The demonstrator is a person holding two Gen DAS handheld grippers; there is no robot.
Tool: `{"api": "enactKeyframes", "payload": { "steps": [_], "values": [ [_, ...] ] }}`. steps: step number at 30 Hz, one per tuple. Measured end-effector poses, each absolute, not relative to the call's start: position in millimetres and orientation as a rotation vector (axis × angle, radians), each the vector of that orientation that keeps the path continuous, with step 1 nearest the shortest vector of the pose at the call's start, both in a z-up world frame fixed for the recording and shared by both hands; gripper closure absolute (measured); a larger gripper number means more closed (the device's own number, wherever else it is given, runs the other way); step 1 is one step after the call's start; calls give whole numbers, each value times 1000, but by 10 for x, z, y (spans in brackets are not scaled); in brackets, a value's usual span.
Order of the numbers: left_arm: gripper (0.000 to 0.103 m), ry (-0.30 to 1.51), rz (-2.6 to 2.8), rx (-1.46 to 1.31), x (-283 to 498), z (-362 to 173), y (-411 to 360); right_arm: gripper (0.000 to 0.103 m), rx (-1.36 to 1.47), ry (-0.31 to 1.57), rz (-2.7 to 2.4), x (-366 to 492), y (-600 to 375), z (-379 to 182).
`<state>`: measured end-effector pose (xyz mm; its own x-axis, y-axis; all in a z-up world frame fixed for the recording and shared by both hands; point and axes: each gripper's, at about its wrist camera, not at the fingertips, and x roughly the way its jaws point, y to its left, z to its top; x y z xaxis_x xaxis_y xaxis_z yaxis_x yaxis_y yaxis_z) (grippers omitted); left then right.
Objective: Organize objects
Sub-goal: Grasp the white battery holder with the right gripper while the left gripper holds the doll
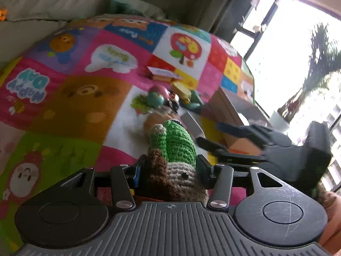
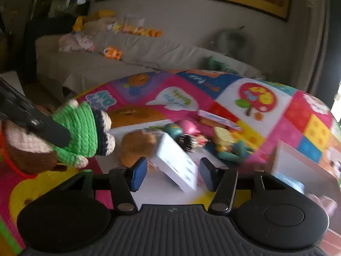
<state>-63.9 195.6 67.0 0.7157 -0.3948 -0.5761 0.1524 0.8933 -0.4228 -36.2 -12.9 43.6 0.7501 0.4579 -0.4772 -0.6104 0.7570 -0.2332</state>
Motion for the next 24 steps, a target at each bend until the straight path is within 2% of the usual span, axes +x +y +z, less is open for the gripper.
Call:
{"api": "enactKeyframes", "payload": {
  "steps": [2,3,7,12,15,17,19,22,24],
  "values": [
    [49,709,-309,-388,-635,642,2020,61,-403,434,594,-243,-1,387],
    [48,711,-311,-397,-637,627,2046,73,-400,448,594,-197,28,379],
    [48,715,-335,-421,-626,545,2071,83,-333,440,572,-253,-113,551],
    [48,715,-386,-442,-605,502,1967,86,-76,559,593,-418,-790,893],
    [48,721,-423,-442,-609,485,1846,86,39,662,563,-472,-1258,904],
    [48,726,-443,-440,-601,474,1762,79,82,702,509,-510,-1588,830],
    [48,733,-451,-437,-589,467,1690,60,26,671,369,-607,-1801,762],
    [48,746,-463,-422,-583,463,1581,46,4,649,270,-761,-2004,686],
    [48,754,-466,-416,-578,459,1525,42,53,659,298,-844,-2048,645]
  ]
}}
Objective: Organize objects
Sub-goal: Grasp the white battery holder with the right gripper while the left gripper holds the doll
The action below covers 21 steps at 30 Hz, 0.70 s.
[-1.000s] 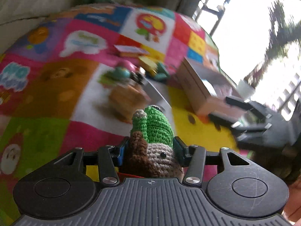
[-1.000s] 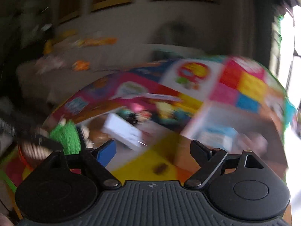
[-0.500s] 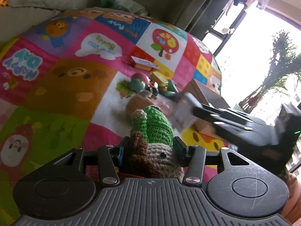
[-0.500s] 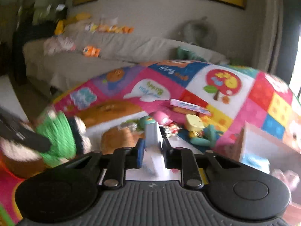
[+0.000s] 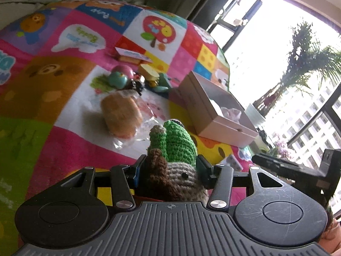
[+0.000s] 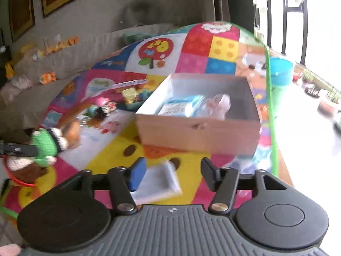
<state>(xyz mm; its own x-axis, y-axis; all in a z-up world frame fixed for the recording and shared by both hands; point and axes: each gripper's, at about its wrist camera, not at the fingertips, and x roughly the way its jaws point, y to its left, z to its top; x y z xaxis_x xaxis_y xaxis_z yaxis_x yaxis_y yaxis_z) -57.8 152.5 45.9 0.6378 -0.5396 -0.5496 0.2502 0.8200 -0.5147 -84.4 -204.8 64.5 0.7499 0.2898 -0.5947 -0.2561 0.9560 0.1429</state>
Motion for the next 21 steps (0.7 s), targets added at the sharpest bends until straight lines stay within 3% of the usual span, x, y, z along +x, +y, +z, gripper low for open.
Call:
{"api": "enactKeyframes", "payload": {
  "steps": [5,11,20,21],
  "values": [
    [48,768,-471,-398,-555,452,1413,42,-95,592,366,-975,-1605,509],
    [48,775,-473,-397,-555,453,1342,53,-447,479,300,-899,-942,238],
    [48,798,-478,-409,-542,384,1313,52,-503,555,182,-1211,-1589,202],
    [48,800,-485,-408,-539,378,1287,47,-451,571,187,-1219,-1710,244]
  ]
}}
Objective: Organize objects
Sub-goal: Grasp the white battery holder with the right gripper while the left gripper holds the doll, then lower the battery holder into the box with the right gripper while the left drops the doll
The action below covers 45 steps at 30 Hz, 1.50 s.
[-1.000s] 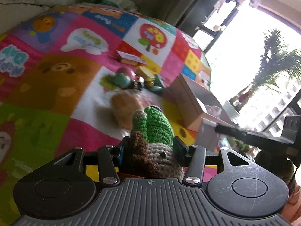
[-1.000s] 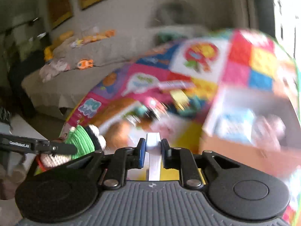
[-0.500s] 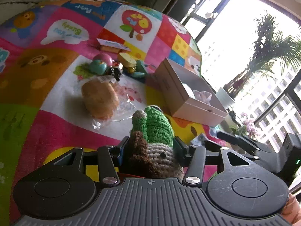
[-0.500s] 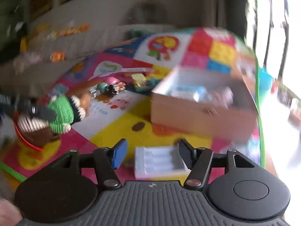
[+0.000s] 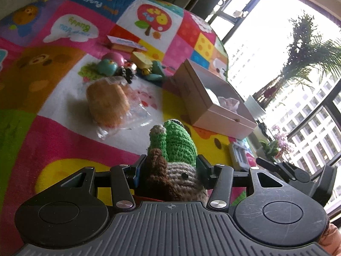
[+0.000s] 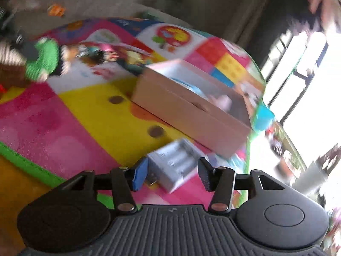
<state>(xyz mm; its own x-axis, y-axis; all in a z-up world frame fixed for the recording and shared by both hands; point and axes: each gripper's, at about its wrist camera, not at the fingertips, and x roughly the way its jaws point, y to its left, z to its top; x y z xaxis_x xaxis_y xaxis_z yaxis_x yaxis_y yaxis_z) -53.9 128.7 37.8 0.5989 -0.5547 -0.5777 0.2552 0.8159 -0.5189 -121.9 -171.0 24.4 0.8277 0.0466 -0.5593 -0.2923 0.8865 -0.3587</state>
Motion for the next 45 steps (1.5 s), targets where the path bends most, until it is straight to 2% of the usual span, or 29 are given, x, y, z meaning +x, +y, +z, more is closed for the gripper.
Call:
{"api": "enactKeyframes", "payload": {
  "steps": [1,3,9,12,13,14,15,24,29,33,35,38,45],
  "values": [
    [48,803,-493,-406,-536,373,1253,40,-383,597,191,-1205,-1822,290],
    [48,809,-506,-396,-536,370,1182,33,-214,634,190,-1150,-2018,369],
    [48,819,-527,-334,-550,408,929,31,154,725,196,-702,-2183,294],
    [48,817,-536,-302,-531,482,795,37,59,726,200,-562,-1918,181],
    [48,814,-539,-292,-518,513,759,48,5,710,205,-579,-1829,161],
    [48,811,-543,-283,-493,555,715,54,-48,698,223,-608,-1755,148],
    [48,808,-550,-280,-454,604,666,56,-84,683,250,-640,-1715,150],
    [49,749,-604,-346,481,1036,-293,56,49,564,352,-1004,-2092,424],
    [48,717,-504,-384,1061,818,-1059,56,95,464,284,-1144,-2433,603],
    [47,761,-440,-314,1284,496,-1418,56,114,438,221,-1226,-2690,628],
    [46,843,-394,-308,1295,390,-1439,56,111,434,194,-1250,-2790,613],
    [46,865,-397,-332,1195,422,-1315,56,117,438,165,-1223,-2906,587],
    [47,719,-468,-445,808,723,-731,56,218,465,181,-1005,-2998,609]
  ]
}}
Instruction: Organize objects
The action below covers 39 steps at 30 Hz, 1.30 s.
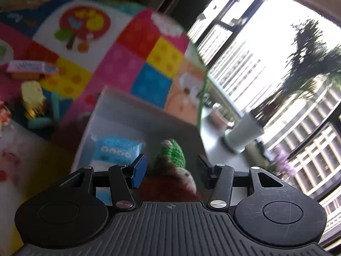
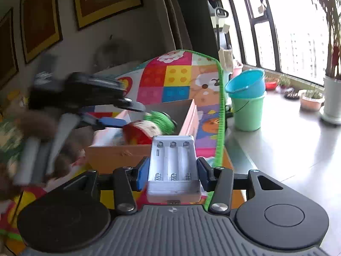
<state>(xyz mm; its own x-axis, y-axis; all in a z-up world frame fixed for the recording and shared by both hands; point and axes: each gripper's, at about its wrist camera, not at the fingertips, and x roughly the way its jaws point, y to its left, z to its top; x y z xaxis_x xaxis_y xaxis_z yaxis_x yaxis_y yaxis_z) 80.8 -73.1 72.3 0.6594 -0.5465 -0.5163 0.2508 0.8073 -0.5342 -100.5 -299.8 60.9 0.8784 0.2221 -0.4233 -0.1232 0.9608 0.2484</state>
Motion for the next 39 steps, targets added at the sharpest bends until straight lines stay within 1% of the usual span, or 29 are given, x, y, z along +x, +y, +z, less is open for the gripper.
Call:
{"api": "enactKeyframes", "payload": {
  "steps": [4,9,13,15,19,20,21,22,24,25,28,31,34,38,39],
  "values": [
    [48,657,-485,-447,543,821,-429,56,328,455,230,-780,-2994,751],
    [48,669,-496,-482,378,749,-113,56,501,404,251,-265,-2987,948],
    [48,682,-475,-470,263,667,123,56,636,460,272,155,-3025,984],
    [48,683,-473,-477,204,612,222,56,657,486,273,302,-3000,995],
    [48,716,-457,-529,164,451,404,55,610,529,261,491,-2805,981],
    [48,721,-446,-531,138,422,450,53,583,551,256,539,-2738,964],
    [48,724,-435,-526,116,400,497,49,554,572,247,559,-2679,943],
    [48,724,-424,-512,86,384,544,48,528,582,230,553,-2630,925],
    [48,724,-406,-463,22,363,629,47,468,555,206,468,-2567,931],
    [48,728,-395,-436,-2,350,668,43,446,536,195,420,-2553,949],
    [48,724,-391,-394,-63,343,774,40,408,499,185,311,-2522,1016],
    [48,677,-417,-411,-119,428,926,38,334,487,208,250,-2390,1093],
    [48,590,-337,-474,-79,535,1199,36,256,495,241,293,-2146,1162],
    [48,504,-152,-588,83,469,1652,34,248,589,345,644,-1693,1276],
    [48,504,-119,-613,134,414,1748,32,245,620,369,788,-1543,1313]
  ]
}}
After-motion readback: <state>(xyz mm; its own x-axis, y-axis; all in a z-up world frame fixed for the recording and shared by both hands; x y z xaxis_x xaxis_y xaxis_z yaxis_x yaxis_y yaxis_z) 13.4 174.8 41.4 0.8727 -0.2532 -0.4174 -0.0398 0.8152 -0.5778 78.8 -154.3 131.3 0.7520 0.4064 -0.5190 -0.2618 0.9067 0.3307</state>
